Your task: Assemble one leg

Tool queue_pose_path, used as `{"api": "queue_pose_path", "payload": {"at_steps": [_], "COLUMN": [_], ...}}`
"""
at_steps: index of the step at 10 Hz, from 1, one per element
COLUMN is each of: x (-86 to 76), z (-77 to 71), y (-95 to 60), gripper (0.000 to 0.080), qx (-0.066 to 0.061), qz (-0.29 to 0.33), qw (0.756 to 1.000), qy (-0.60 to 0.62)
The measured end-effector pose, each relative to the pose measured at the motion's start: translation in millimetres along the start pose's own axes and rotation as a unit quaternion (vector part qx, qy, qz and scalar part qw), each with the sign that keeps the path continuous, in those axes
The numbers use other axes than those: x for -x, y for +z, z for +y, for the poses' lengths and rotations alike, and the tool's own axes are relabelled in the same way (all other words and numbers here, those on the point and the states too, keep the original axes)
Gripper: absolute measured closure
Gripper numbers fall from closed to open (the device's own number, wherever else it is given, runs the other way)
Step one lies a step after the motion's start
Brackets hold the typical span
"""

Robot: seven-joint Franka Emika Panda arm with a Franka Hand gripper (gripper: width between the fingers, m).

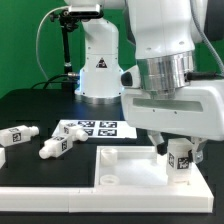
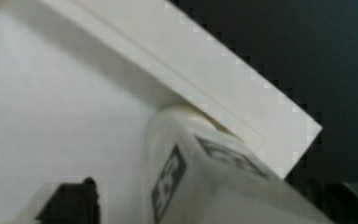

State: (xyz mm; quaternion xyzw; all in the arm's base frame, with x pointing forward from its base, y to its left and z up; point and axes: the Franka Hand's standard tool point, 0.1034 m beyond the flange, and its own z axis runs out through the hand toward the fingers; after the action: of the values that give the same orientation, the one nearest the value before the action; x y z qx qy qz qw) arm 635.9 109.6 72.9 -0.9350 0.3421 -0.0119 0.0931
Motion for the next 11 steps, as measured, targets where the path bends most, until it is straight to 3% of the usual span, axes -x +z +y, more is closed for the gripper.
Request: {"api": "queue_pose_path", "payload": {"at_steps": [1,4,6,7,8,10,11], "x": [2.9,-0.1,-3.3,-3.3,-3.8,-3.8,-3.6], "z": [-3.0,-0.5,-3.0,-4.6,-5.1,-4.9,-5.2], "y": [-1.9,0.2,-3.5,-4.8,-4.7,-4.6,-4.6], "gripper": [0.0170,0.0151,0.0151,0.0151,0.0151,0.0416,0.0416], "qx": [0.010,0.010,0.038,0.047,0.045,0.045,0.045], "qz": [-0.002,0.002,0.008,-0.002,0.000,0.000,0.001], "qw": [0.997,0.983,0.918,0.885,0.889,0.897,0.909], "qy": [-0.075,-0.182,-0.396,-0.464,-0.455,-0.440,-0.414]}}
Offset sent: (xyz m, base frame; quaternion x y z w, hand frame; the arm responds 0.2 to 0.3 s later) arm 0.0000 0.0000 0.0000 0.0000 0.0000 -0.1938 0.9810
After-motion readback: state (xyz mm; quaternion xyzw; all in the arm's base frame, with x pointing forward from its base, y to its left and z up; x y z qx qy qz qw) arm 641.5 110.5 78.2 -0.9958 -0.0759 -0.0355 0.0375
